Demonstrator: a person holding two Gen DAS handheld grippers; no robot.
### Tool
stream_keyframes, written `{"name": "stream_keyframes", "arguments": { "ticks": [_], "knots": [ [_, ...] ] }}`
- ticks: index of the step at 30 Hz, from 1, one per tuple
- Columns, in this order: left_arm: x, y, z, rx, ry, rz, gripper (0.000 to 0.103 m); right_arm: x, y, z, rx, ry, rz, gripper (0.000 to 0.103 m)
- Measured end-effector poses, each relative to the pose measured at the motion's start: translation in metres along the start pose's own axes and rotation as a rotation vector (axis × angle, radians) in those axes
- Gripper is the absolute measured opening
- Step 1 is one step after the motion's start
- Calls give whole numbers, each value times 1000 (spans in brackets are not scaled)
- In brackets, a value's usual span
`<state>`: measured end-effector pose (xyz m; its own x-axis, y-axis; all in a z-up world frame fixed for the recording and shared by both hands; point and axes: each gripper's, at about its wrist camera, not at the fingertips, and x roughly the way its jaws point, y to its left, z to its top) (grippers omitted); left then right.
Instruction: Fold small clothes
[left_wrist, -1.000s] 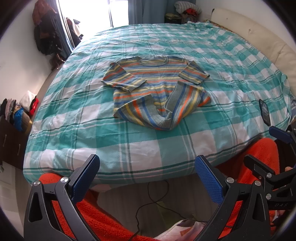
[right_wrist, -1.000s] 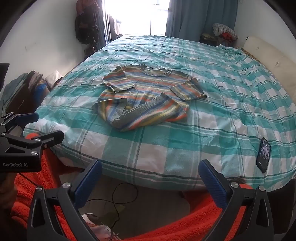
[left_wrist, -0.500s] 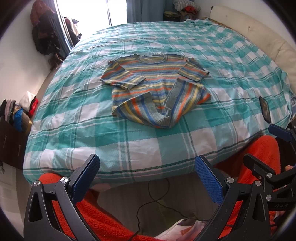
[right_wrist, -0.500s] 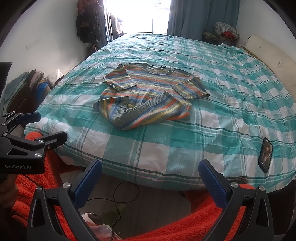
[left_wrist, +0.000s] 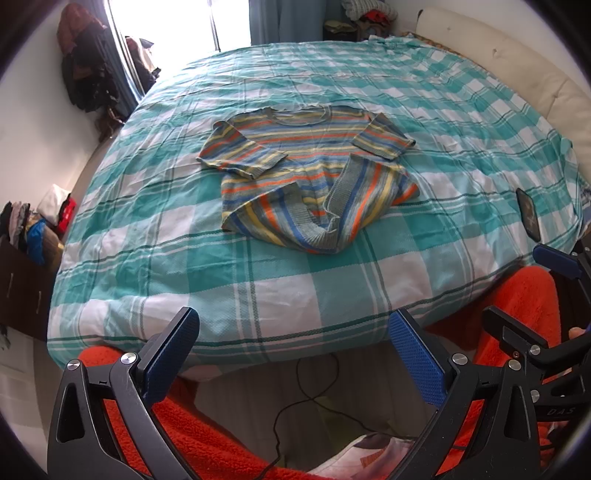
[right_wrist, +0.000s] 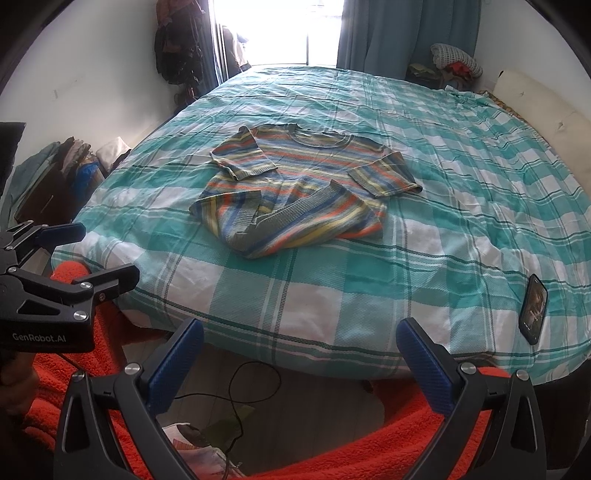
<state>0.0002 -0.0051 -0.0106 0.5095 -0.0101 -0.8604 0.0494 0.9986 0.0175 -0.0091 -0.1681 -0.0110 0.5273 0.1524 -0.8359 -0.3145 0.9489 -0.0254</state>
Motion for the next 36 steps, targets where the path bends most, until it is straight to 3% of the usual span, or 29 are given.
{"name": "stream_keyframes", "arguments": {
  "ticks": [21, 26, 32, 36],
  "knots": [
    [3, 1, -2, 25, -2, 36, 103, 3, -1, -3, 1, 12, 11, 103],
    [5, 3, 1, 66, -4, 102, 103, 5, -2, -3, 2, 17, 16, 103],
    [4, 2, 2, 58, -26, 93, 103, 7, -2, -3, 9, 23, 25, 103],
    [11, 7, 3, 17, 1, 59, 102, 10, 0, -2, 1, 34, 37, 103]
  ]
}}
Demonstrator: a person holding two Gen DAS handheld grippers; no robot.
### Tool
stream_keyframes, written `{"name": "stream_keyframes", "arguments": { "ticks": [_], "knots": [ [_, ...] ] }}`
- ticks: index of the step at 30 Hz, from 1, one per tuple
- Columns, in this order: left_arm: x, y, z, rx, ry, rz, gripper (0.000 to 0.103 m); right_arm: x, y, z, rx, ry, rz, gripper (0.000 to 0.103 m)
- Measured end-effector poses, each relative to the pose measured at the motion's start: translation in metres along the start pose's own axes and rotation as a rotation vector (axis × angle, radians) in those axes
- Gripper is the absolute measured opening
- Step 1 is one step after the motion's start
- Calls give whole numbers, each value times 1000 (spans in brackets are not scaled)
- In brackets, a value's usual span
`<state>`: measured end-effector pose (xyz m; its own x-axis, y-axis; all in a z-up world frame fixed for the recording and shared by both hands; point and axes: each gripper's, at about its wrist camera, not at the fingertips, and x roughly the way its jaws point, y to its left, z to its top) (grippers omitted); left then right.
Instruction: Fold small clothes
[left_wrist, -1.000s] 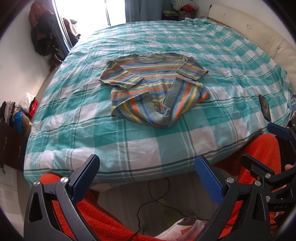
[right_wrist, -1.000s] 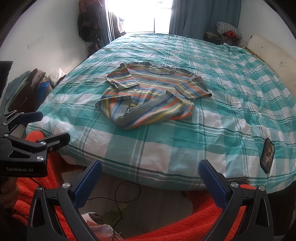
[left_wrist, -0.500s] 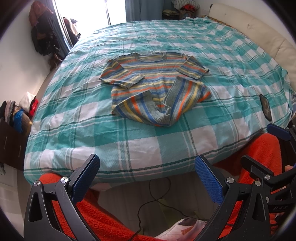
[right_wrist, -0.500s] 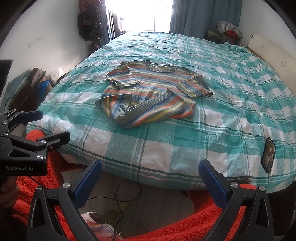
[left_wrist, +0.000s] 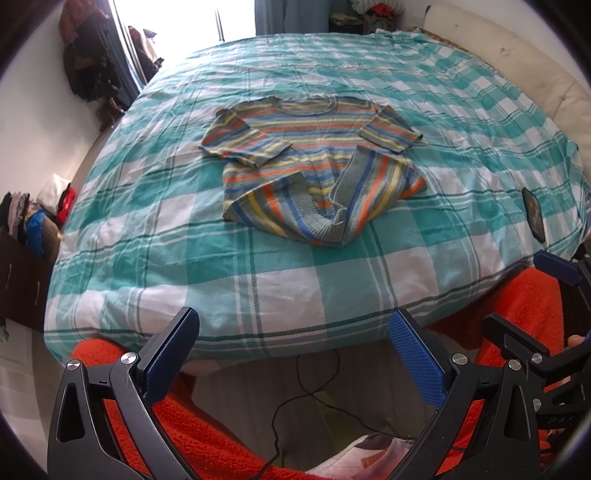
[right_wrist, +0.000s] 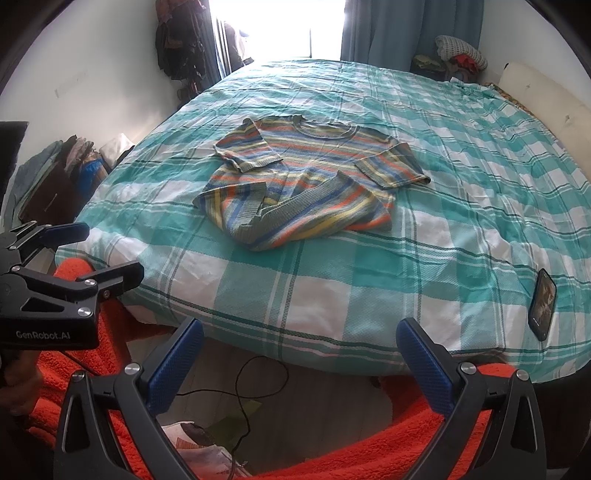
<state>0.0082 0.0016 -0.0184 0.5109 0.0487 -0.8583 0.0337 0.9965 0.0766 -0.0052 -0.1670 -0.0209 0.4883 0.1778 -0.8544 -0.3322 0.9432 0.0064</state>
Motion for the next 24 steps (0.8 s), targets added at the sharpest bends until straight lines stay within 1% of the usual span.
{"name": "stream_keyframes", "arguments": {
  "ticks": [1, 9, 10, 12, 24],
  "knots": [
    [2, 1, 0, -9, 9, -8, 102, 0, 0, 0, -1, 0, 2, 103],
    [13, 7, -2, -27, 45, 17, 103, 7, -3, 3, -4, 20, 3, 103],
    [14, 7, -2, -26, 72, 17, 103, 7, -3, 4, -4, 19, 3, 103],
    [15, 7, -2, -24, 92, 18, 102, 7, -3, 4, -4, 20, 5, 103],
    [23, 7, -2, -27, 106, 12, 103, 17, 0, 2, -2, 47, 25, 103]
  ]
}}
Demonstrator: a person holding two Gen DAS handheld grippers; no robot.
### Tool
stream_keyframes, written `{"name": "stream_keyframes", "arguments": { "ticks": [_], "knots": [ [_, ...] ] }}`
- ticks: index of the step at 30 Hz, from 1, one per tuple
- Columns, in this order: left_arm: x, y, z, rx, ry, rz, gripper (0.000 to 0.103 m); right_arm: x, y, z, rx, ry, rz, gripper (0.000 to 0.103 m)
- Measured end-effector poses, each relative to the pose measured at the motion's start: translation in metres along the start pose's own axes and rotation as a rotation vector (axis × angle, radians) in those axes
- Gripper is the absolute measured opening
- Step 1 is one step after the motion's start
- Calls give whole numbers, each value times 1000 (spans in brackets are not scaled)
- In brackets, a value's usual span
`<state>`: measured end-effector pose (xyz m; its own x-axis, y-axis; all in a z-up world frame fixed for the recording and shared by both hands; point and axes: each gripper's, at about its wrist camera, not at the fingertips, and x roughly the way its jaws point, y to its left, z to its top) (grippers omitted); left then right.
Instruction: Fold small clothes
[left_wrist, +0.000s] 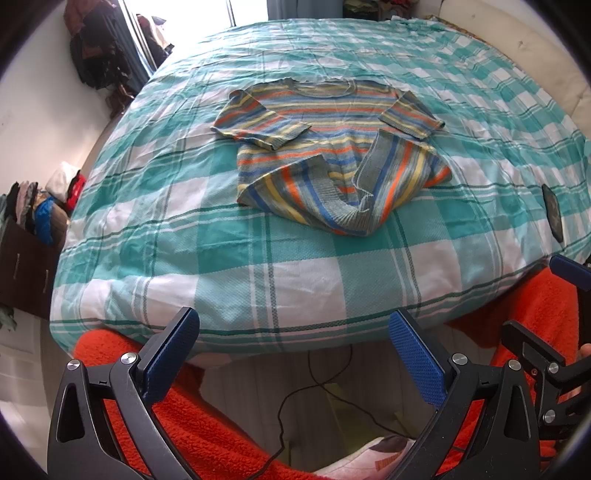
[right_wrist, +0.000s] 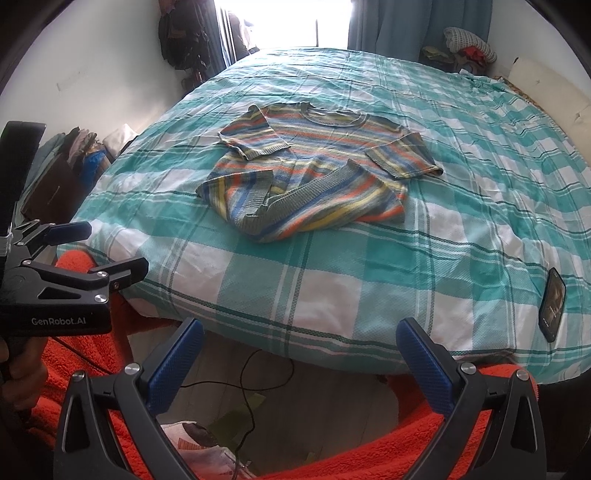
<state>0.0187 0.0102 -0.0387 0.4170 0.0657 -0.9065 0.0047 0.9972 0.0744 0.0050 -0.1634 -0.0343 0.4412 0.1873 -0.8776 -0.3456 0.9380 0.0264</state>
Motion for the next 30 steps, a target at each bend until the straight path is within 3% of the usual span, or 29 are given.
{"name": "stream_keyframes", "arguments": {
  "ticks": [6, 8, 10, 13, 14, 16, 20, 21, 22, 24, 27, 30],
  "knots": [
    [7, 4, 1, -14, 20, -17, 102, 1, -10, 16, -26, -44, -10, 103],
    [10, 4, 0, -17, 23, -18, 102, 4, -26, 40, -66, -120, -7, 103],
    [11, 5, -1, -21, 26, -16, 102, 27, -44, 73, -131, -184, -28, 103],
    [9, 11, -1, -34, 24, -9, 102, 96, -65, 124, -210, -93, 4, 101],
    [8, 13, -2, -39, 22, -1, 102, 127, -72, 143, -229, -42, 53, 97],
    [8, 23, -4, -64, 26, 21, 102, 177, -82, 171, -250, 55, 113, 78],
    [16, 42, -8, -121, 52, 57, 102, 250, -89, 206, -276, 197, 117, 74],
    [19, 46, -9, -134, 66, 62, 102, 264, -89, 210, -280, 228, 141, 64],
    [22, 50, -9, -145, 76, 66, 102, 271, -88, 210, -285, 244, 164, 40],
    [24, 55, -12, -160, 84, 68, 102, 269, -82, 206, -327, 256, 207, 7],
    [28, 61, -15, -174, 90, 66, 102, 218, -75, 188, -407, 168, 284, 7],
    [37, 62, -18, -174, 116, 64, 102, 130, -67, 131, -573, 80, 384, 7]
  ]
}}
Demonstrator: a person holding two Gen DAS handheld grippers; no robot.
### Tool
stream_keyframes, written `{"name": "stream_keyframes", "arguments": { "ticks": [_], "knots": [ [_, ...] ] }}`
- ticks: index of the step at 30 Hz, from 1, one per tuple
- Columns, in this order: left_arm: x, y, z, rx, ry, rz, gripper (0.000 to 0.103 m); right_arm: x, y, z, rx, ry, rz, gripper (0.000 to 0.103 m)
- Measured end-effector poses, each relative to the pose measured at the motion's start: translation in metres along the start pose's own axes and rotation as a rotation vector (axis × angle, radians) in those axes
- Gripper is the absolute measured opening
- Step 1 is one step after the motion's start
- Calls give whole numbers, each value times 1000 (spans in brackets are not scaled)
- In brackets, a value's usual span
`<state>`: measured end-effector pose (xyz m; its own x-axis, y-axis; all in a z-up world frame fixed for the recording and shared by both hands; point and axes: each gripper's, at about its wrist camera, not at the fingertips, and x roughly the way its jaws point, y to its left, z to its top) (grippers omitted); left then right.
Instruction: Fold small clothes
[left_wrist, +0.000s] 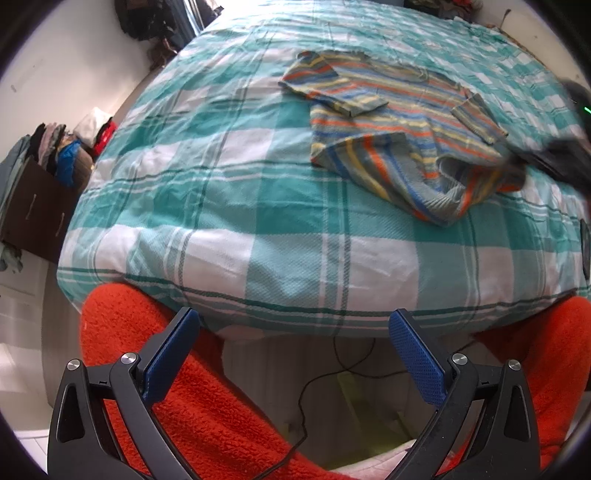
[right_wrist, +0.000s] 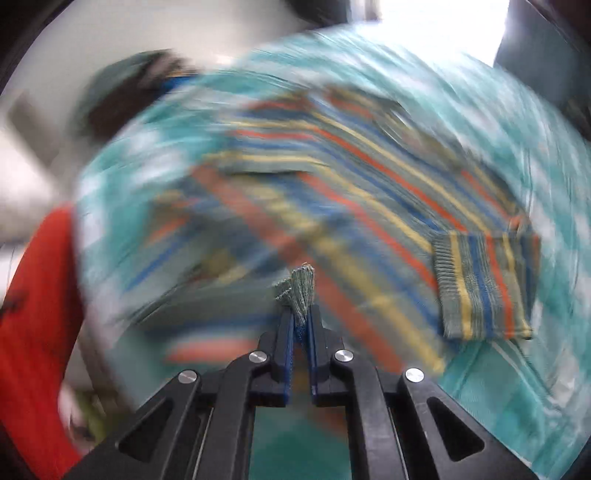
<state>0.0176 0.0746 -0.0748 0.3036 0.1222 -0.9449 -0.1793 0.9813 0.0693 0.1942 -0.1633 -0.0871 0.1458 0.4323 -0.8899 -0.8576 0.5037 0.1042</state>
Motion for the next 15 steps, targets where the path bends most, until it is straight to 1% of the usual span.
{"name": "stream_keyframes", "arguments": {
  "ticks": [1, 2, 3, 5, 6, 7, 8, 9, 10, 11, 12, 13, 14, 15],
  "knots": [
    [4, -1, 0, 2, 8, -5, 102, -11, 15, -11, -30, -4, 14, 7],
    [9, -4, -1, 9, 17, -11, 102, -27, 35, -33, -70, 4, 30, 7],
    [12, -7, -1, 21, 22, -9, 102, -34, 45, -49, -93, 19, 28, 6],
    [16, -12, 0, 45, 28, -12, 102, -36, 57, -86, -103, 71, -19, 7],
    [19, -17, 0, 64, 30, -18, 102, -33, 53, -103, -80, 101, -40, 7],
    [19, -20, 1, 76, 31, -25, 102, -30, 48, -119, -33, 128, -51, 8],
    [19, -21, 1, 82, 32, -30, 102, -23, 38, -137, 30, 162, -83, 11],
    [18, -20, 2, 85, 31, -34, 102, -20, 30, -148, 66, 185, -105, 20],
    [18, -19, 2, 81, 28, -34, 102, -18, 22, -155, 99, 202, -129, 30],
    [16, -16, 2, 71, 22, -30, 102, -20, 14, -162, 139, 203, -169, 35],
    [15, -11, 2, 53, 14, -26, 102, -25, 9, -162, 167, 181, -192, 40],
    [15, -9, 2, 41, 13, -26, 102, -31, 7, -158, 194, 148, -206, 40],
    [18, -5, 3, 22, 17, -28, 102, -39, 6, -145, 231, 94, -218, 40],
    [20, -1, 3, -6, 28, -36, 102, -44, 7, -129, 260, 42, -210, 41]
  ]
}}
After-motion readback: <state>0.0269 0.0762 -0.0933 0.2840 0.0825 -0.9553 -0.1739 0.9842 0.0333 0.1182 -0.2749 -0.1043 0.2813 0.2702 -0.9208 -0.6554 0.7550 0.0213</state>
